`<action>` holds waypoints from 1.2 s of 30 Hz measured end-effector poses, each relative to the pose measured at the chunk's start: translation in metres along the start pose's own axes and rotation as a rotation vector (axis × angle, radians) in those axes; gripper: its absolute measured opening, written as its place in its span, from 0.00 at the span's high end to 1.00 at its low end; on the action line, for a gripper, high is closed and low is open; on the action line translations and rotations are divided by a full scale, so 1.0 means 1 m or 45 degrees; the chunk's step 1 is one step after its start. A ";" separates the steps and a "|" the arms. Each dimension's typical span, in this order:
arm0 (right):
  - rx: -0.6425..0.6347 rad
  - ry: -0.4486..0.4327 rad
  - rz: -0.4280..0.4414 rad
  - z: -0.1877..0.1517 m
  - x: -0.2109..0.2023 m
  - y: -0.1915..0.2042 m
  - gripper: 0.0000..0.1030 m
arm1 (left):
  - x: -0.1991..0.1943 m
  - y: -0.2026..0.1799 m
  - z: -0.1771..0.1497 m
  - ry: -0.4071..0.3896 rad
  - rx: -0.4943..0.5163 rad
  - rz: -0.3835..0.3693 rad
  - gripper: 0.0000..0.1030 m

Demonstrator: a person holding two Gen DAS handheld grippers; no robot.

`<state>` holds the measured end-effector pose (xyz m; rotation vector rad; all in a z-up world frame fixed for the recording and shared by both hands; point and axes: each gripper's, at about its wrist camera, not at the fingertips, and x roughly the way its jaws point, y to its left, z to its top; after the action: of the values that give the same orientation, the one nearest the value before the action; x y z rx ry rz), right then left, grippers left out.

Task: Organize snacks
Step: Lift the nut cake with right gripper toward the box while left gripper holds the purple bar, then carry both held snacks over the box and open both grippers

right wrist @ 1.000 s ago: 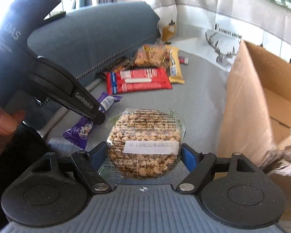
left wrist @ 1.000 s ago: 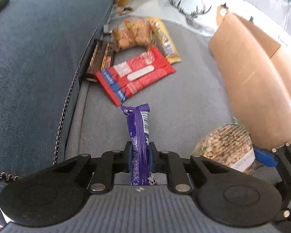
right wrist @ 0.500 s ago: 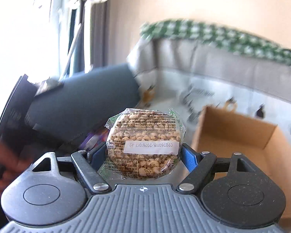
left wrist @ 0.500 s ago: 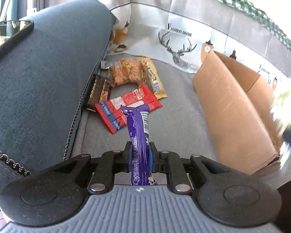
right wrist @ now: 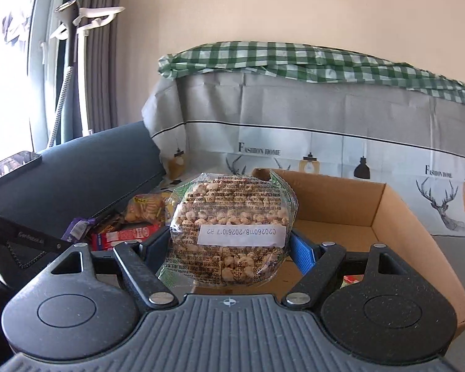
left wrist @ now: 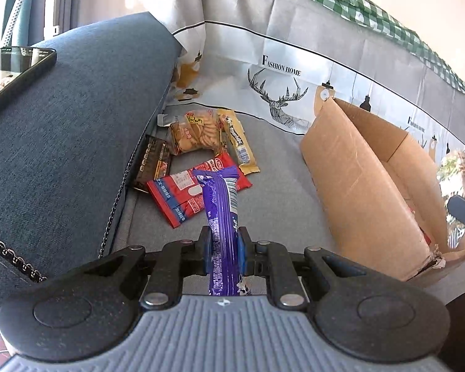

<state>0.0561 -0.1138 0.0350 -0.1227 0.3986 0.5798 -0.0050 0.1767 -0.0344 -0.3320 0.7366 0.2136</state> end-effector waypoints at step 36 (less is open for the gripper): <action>0.616 -0.131 -0.197 -0.014 -0.008 -0.107 0.21 | -0.005 -0.231 0.080 -0.222 0.161 -0.261 0.83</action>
<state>0.1047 -0.2106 0.0256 0.3366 0.4150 0.3236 0.1116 -0.0084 0.0754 -0.2628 0.5368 0.0017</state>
